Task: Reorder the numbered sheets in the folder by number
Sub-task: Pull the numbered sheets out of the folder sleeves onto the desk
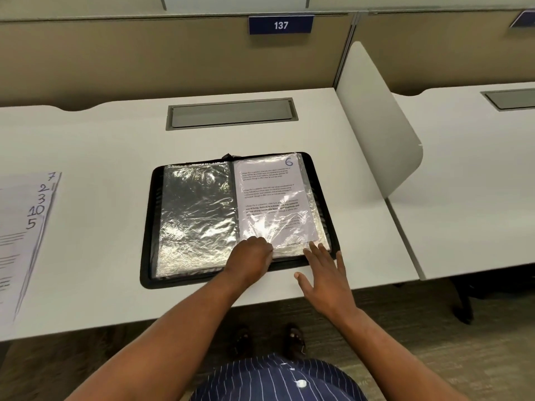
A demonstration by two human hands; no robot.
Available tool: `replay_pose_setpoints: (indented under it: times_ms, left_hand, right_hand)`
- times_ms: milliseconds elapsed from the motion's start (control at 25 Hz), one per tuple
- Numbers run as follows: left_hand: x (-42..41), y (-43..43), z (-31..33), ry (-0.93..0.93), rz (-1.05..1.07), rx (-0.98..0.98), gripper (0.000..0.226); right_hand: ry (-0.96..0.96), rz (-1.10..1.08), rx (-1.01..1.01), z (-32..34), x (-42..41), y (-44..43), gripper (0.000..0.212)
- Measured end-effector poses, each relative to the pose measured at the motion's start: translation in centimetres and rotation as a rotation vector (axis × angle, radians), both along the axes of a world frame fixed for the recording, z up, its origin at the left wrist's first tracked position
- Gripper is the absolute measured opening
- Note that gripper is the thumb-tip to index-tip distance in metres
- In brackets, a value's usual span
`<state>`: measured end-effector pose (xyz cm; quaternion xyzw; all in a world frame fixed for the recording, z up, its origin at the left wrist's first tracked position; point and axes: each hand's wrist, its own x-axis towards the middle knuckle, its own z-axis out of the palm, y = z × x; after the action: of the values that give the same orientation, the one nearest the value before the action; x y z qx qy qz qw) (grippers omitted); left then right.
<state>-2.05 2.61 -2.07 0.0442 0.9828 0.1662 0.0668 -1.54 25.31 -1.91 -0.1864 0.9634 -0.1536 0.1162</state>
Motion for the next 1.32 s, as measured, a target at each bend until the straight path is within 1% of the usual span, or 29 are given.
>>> replay_pose_setpoints:
  times_ms: [120,200,280,400,560,680,760,840,960,1080,1160,1320]
  left_hand:
    - [-0.5,0.2,0.7,-0.035,0.12,0.116,0.026]
    - [-0.6,0.2,0.9,-0.066,0.213,0.198,0.017]
    - [-0.7,0.1,1.0,-0.096,0.298,0.269,0.014]
    - [-0.7,0.0,1.0,-0.092,0.313,0.291,0.016]
    - [-0.3,0.2,1.1,-0.025,0.366,0.302,0.015]
    - [0.1,0.5,1.4,0.043,0.458,0.383,0.01]
    - [0.4,0.5,1.5,0.1,0.532,0.471,0.007]
    - [1.2,0.4,1.6,0.143,0.601,0.55,0.005]
    - [2.8,0.0,1.7,0.159,0.684,0.609,0.004]
    - [3.8,-0.7,1.6,0.153,0.699,0.629,0.006]
    - [4.2,-1.2,1.8,0.159,0.728,0.644,0.007]
    - [5.7,-1.5,1.9,0.183,0.866,0.688,0.007]
  right_hand:
    - [0.027,-0.001,-0.016,-0.1,0.1,0.1,0.064]
    - [0.048,-0.002,-0.032,-0.2,0.1,0.1,0.063]
    - [0.068,-0.008,-0.052,-0.2,0.1,0.0,0.062]
    - [0.101,-0.019,-0.08,-0.3,0.1,-0.1,0.059]
    - [0.159,-0.044,-0.144,-0.3,0.3,-0.1,0.056]
    - [0.183,-0.058,-0.215,-0.4,0.6,-0.3,0.054]
    - [0.155,-0.079,-0.231,-0.4,0.6,-0.4,0.055]
    - [0.077,-0.076,-0.221,-0.3,0.1,-0.9,0.06]
    - [-0.044,-0.019,-0.206,0.0,-1.3,-2.8,0.071]
    - [-0.09,0.043,-0.263,0.6,-2.6,-5.1,0.078]
    - [-0.111,0.139,-0.284,1.3,-3.2,-6.8,0.08]
    - [-0.156,0.352,-0.229,2.7,-3.3,-11.0,0.085]
